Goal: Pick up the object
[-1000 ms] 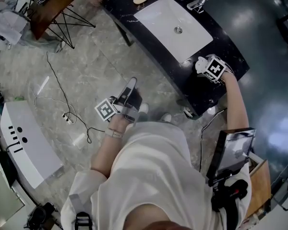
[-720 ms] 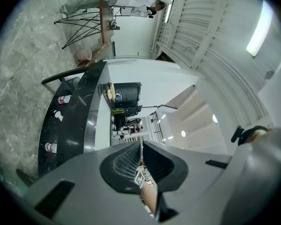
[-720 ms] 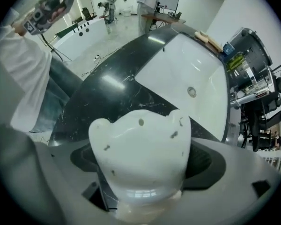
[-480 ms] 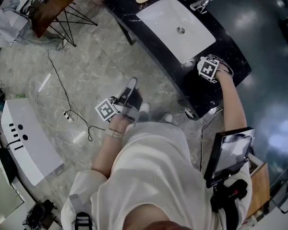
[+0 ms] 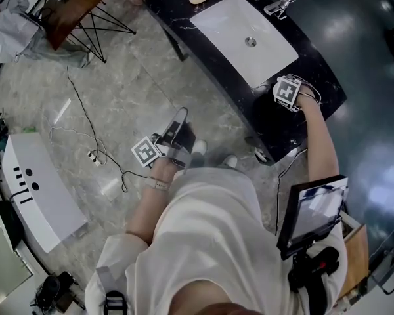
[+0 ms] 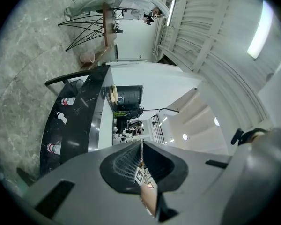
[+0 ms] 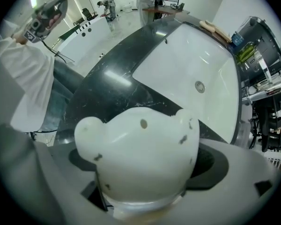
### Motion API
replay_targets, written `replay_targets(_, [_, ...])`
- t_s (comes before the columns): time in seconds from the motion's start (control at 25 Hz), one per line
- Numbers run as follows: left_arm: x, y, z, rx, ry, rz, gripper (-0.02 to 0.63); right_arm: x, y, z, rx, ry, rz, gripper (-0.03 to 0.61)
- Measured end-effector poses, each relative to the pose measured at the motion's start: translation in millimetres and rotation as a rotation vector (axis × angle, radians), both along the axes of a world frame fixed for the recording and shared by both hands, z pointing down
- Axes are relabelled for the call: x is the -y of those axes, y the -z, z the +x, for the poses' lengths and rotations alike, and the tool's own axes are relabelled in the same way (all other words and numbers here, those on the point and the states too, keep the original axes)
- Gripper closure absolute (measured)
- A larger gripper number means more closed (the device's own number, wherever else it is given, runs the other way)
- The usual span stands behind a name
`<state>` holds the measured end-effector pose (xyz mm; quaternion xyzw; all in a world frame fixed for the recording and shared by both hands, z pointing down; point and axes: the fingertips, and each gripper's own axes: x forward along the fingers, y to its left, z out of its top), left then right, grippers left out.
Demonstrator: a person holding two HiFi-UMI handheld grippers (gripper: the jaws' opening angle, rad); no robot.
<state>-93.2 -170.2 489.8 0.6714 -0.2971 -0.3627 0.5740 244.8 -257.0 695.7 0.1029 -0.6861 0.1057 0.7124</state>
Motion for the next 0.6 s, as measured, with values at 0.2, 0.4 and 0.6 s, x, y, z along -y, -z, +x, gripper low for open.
replay_targets(0.2, [-3,2,-6,0.001,0.01,0.005,0.606,-1,0,1,-0.004,-0.016,0.005,0.08])
replay_targets(0.4, [-12,1,-17,0.002,0.028,-0.001,0.607,-5,0,0,-0.002,-0.019,0.012,0.08])
replay_targets(0.6, [-21,3,-26,-0.005,0.042,0.002,0.606,-10,2,1,0.0,-0.061,0.056,0.081])
